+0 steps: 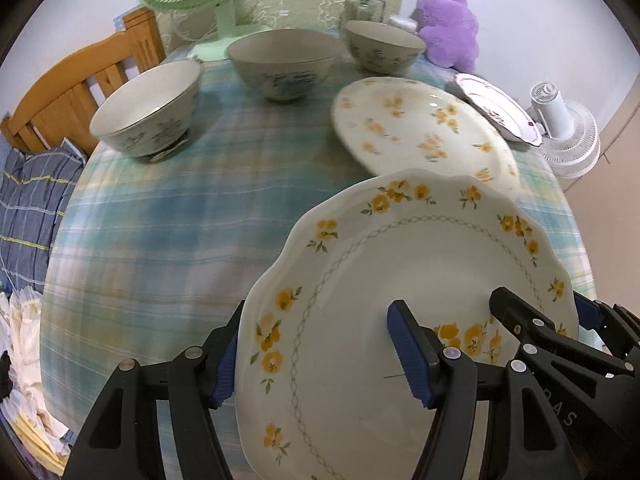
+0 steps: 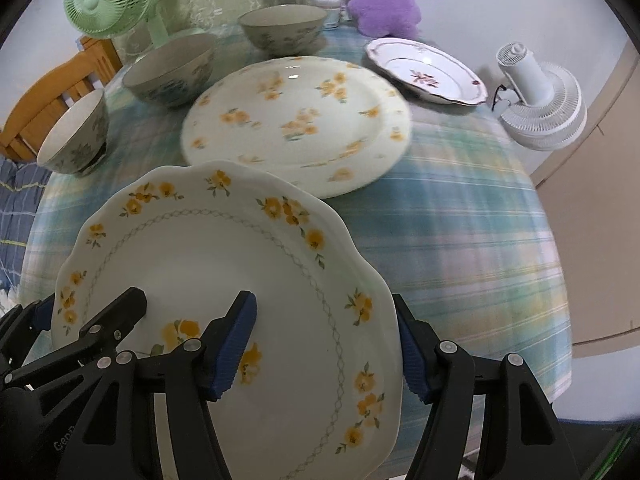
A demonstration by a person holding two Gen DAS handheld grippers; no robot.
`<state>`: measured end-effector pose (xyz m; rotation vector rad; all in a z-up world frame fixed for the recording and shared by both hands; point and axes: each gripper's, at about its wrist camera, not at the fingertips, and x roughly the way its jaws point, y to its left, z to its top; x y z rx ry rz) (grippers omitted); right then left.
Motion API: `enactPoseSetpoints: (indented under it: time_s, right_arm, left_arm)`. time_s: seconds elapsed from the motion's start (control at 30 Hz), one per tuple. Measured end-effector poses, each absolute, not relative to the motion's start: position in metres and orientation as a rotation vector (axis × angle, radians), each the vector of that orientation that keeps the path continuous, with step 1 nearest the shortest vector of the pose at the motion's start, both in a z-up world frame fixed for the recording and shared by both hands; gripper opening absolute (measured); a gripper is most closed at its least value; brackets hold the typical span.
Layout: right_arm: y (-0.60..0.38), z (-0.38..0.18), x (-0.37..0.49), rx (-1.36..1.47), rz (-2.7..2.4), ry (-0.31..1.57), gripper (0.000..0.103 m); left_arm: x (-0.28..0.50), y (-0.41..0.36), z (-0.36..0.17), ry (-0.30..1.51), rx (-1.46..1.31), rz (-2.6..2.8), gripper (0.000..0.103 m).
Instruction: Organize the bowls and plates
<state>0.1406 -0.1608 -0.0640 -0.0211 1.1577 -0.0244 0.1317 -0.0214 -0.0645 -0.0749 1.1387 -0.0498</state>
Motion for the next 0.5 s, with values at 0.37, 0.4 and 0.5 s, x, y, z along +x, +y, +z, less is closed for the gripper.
enactPoseSetpoints:
  time_s: [0.37, 0.4, 0.5]
  right_arm:
    - [-0.243, -0.058, 0.148, -0.002, -0.052, 1.141, 0.07]
    - [-0.249, -0.058, 0.149, 0.001, -0.056, 1.142, 0.07]
    - [-0.271, -0.059, 0.153, 0.01, -0.066, 1.145, 0.07]
  left_arm:
    - [0.148, -0.102, -0.06, 1.123, -0.047, -0.087, 0.067]
    - [0.151, -0.111, -0.061, 1.123, -0.043, -0.09, 0.067]
    - [0.157, -0.13, -0.062, 1.123, -0.039, -0.096, 0.068]
